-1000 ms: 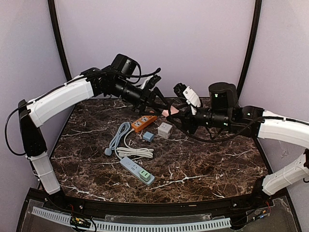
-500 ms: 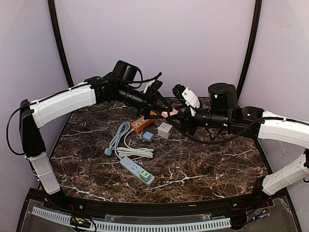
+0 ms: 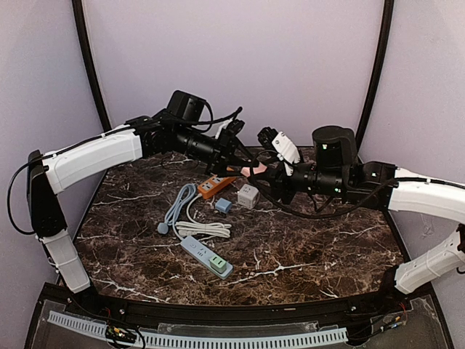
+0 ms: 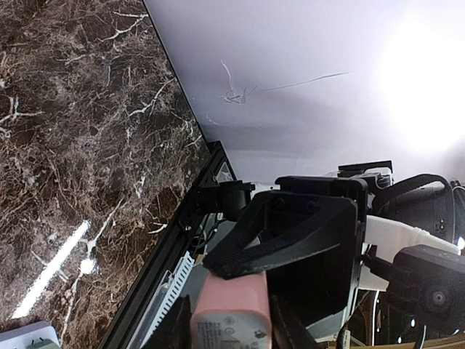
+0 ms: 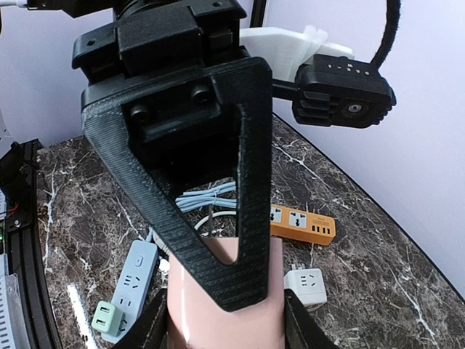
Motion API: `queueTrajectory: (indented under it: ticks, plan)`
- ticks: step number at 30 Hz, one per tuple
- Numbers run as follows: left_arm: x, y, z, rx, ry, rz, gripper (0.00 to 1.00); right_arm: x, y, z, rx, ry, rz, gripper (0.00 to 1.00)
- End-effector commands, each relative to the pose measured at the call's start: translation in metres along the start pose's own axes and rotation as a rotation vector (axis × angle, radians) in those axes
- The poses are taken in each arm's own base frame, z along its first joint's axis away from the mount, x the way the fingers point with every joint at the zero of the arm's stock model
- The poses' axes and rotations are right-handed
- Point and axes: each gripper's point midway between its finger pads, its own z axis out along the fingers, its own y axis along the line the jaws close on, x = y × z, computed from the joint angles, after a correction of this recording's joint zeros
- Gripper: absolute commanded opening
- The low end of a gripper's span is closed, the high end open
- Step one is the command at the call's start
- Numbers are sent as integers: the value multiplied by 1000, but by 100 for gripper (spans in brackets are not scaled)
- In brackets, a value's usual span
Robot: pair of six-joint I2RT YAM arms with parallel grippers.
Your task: Insert the plug
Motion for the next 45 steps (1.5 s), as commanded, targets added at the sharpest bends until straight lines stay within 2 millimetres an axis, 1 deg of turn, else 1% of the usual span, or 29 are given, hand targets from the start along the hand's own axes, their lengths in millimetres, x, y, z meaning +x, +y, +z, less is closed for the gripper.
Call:
queueTrajectory:
  ticks: [1, 8, 17, 21, 24, 26, 27, 28, 29, 30, 31, 32, 33, 34, 35, 36, 37, 39, 41, 45]
  plan:
    - [9, -16, -12, 30, 2, 19, 38, -13, -7, -4, 49, -51, 3, 0]
    - [10, -24, -17, 48, 9, 23, 43, -15, -6, -8, 48, -61, -12, 0]
    - [7, -25, -15, 66, -2, 19, 40, -11, 0, -11, 25, -59, -20, 0]
    - [9, -24, -15, 68, 2, 11, 37, -10, -1, -11, 28, -57, -25, 0]
    - [9, -23, -14, 72, 6, 9, 32, -10, -1, -11, 29, -57, -29, 0]
    - [10, -24, -14, 79, 8, 6, 26, -11, -1, -10, 31, -57, -28, 0]
    - [10, -24, -13, 87, 9, 10, 18, -11, -2, -10, 32, -56, -25, 0]
    - [10, -25, -13, 90, 10, 5, 14, -12, -2, -10, 35, -58, -22, 0]
    - [10, -25, -13, 96, 10, 3, 6, -12, -3, -9, 39, -58, -17, 0]
    - [10, -24, -12, 98, 10, 2, 3, -13, -4, -10, 43, -59, -11, 3]
    - [10, -24, -12, 99, 11, 0, 2, -13, -4, -9, 47, -59, -5, 13]
    - [10, -26, -13, 101, 8, 3, 1, -13, -5, -9, 50, -56, 1, 24]
    - [10, -25, -13, 101, 6, 1, 1, -14, -5, -10, 47, -56, 6, 37]
    - [10, -26, -13, 103, 3, 6, 1, -14, -5, -10, 51, -53, 17, 52]
    - [9, -27, -14, 103, 1, 7, 1, -14, -9, -10, 68, -46, 37, 65]
    - [9, -28, -15, 104, -3, 11, 1, -13, -12, -11, 89, -40, 57, 75]
    - [9, -28, -15, 103, -4, 15, 1, -11, -16, -12, 110, -29, 73, 83]
    - [9, -26, -16, 93, -7, 20, 1, -7, -21, -14, 138, -14, 85, 92]
    - [9, -21, -17, 77, -11, 19, 1, -5, -24, -18, 155, -12, 118, 98]
    - [7, -19, -23, 67, -26, 34, 1, -1, -31, -28, 178, -12, 192, 99]
